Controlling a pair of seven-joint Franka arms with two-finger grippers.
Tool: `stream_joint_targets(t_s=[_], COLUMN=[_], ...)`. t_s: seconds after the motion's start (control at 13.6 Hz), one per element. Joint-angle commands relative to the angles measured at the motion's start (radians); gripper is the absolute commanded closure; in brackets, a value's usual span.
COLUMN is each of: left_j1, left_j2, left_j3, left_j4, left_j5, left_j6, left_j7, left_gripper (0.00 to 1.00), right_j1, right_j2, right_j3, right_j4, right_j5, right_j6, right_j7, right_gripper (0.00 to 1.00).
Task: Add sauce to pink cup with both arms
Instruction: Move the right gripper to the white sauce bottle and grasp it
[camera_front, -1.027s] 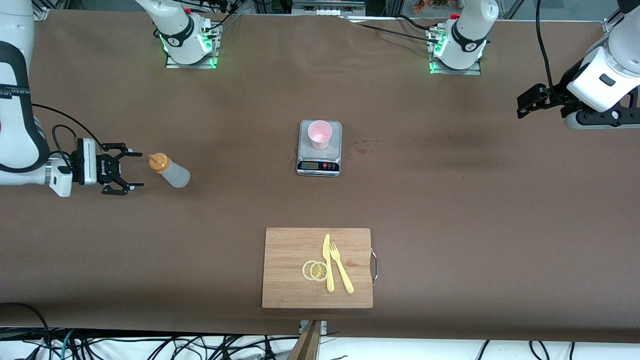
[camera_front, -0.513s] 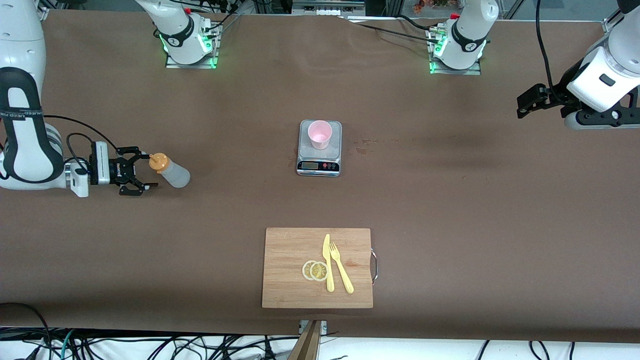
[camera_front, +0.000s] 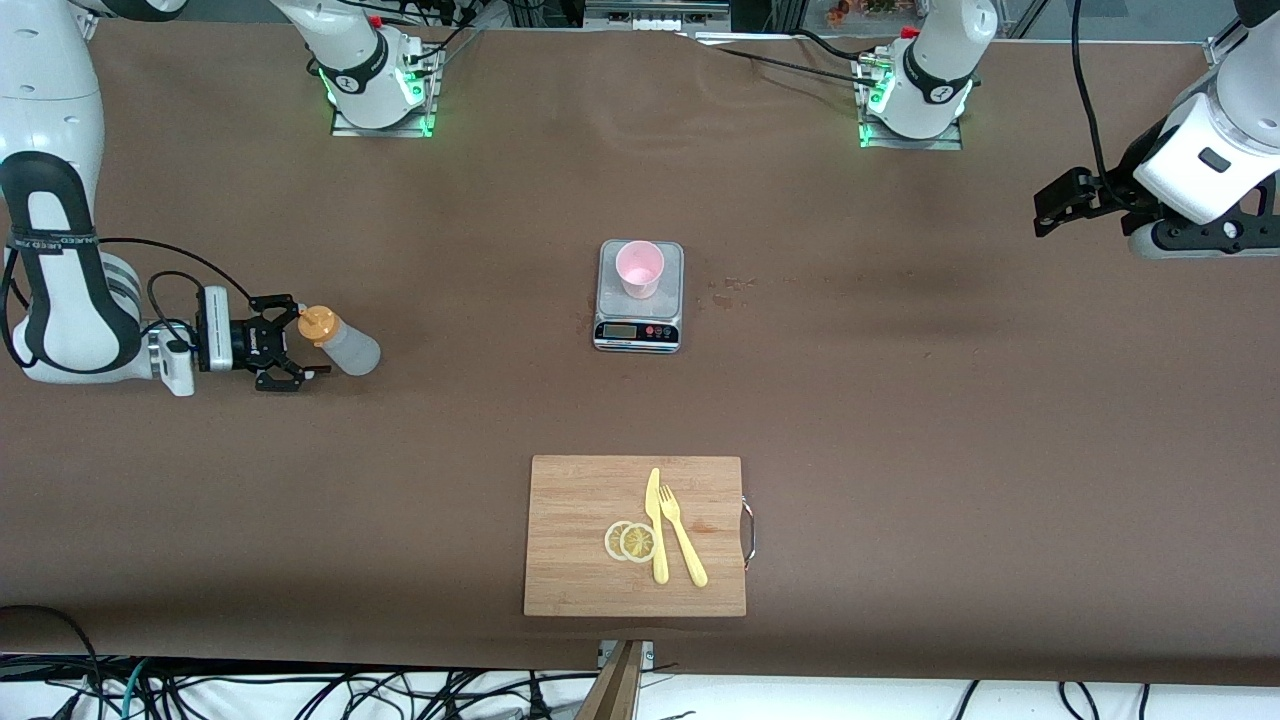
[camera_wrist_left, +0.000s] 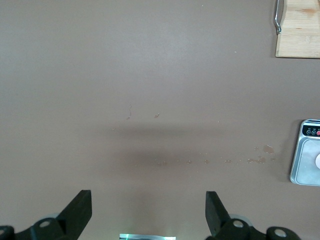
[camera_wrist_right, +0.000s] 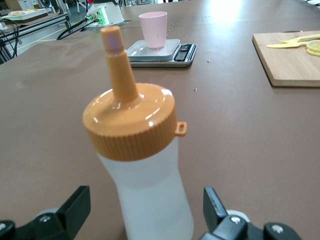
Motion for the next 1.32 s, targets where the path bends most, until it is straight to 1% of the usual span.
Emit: stream_joint_targets(t_s=[0.0,0.15,0.59,0.66,0.73,0.88,0.95,1.03,1.17,1.25], left_j1=[0.003,0.003,0.003,0.003,0.003,0.003,0.003,0.003,0.003,0.003], left_j2=[-0.006,-0.007,-0.007,-0.006,-0.006,-0.006,-0.006,-0.006,-0.006,-0.006], left_j3=[0.001,0.001,-0.001,-0.001,-0.001,0.001,0.001,0.001,-0.001,-0.001], left_j4=[-0.001,-0.001,-0.001,-0.001,-0.001,-0.001,-0.001,-0.001,-0.001,-0.001], left_j5=[-0.009,-0.009,-0.009,-0.009,-0.009,-0.009,-0.009,-0.009,-0.009,-0.009], left_j6=[-0.002,-0.002,0.000,0.000,0.000,0.000,0.000,0.000,0.000,0.000], left_j7=[0.017,0.017,0.014,0.014,0.014,0.014,0.014,0.014,0.014,0.014], left_gripper=[0.00,0.00,0.00,0.00,0.00,0.00,0.00,0.00,0.00,0.00], right_j1=[-0.010,-0.010,-0.004,-0.003,-0.003,-0.003,-0.003,-0.003,-0.003,-0.003], right_j2=[0.005,0.010,0.015,0.015,0.015,0.015,0.015,0.015,0.015,0.012], right_j3=[0.010,0.012,0.026,0.026,0.026,0.026,0.026,0.026,0.026,0.026], right_j4=[0.004,0.002,0.001,0.001,0.001,0.002,0.002,0.002,0.002,0.004], right_j5=[0.021,0.046,0.061,0.061,0.061,0.061,0.061,0.061,0.061,0.059], right_j6=[-0.011,-0.013,-0.010,-0.010,-0.010,-0.008,-0.007,-0.005,-0.005,-0.005], right_j7=[-0.014,-0.016,-0.014,-0.016,-0.014,-0.014,-0.014,-0.013,-0.011,-0.010], right_gripper=[0.00,0.00,0.02,0.06,0.14,0.43,0.54,0.67,0.85,0.88])
